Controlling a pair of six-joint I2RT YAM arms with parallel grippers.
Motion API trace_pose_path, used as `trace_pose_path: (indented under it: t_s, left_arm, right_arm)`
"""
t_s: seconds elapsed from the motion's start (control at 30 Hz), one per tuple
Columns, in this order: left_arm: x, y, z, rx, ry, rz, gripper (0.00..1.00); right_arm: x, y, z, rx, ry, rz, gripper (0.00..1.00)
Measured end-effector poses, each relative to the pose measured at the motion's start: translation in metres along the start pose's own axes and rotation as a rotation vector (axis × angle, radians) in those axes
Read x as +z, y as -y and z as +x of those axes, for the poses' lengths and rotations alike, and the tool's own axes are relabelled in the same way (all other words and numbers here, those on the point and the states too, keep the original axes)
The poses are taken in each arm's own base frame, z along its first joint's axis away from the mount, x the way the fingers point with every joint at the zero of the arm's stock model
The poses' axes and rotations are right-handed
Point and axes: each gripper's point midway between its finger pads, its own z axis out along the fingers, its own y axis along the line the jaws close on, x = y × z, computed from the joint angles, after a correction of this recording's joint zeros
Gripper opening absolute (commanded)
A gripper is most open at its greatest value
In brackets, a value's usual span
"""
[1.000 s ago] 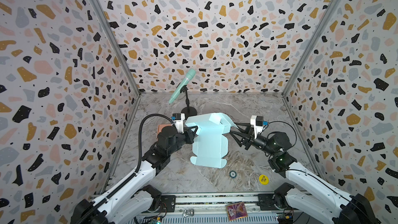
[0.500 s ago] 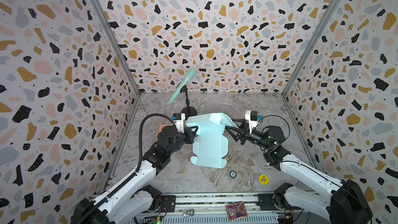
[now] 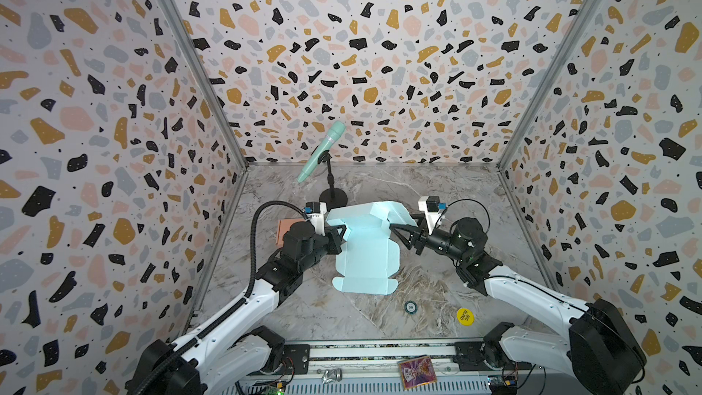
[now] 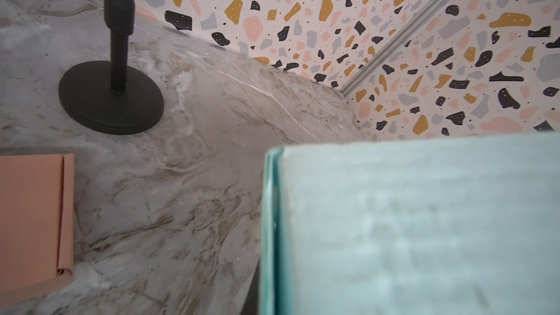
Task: Assemble paper box
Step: Fold the bottom flaps of a flat cardboard box at the center of the table.
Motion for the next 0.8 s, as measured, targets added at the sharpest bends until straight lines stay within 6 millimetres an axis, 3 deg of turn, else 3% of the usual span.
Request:
trace_pose_path:
  t_s: [0.2,0.33,0.63,0.8]
  left_arm:
    - [0.004,-0.013,0.011,-0.004,-0.032,-0.048,0.0]
    - [0.007,-0.015,0.016,-0.007,-0.052,-0.051,0.0]
    - [0.007,-0.023,0.018,0.013,-0.095,-0.037,0.0]
    - [0.004,-0.02,0.018,0.051,-0.135,-0.009,0.02]
  right_arm:
    - [0.003,0.009,0.015,0.024,-0.056,0.042,0.48]
    - [-0.012,0.0,0.015,0.001,-0.048,0.04,0.51]
    - [-0.061,-0.042,-0.031,-0.113,0.067,-0.046,0.51]
    - [-0.086,-0.028,-0.048,-0.129,0.115,0.019,0.49]
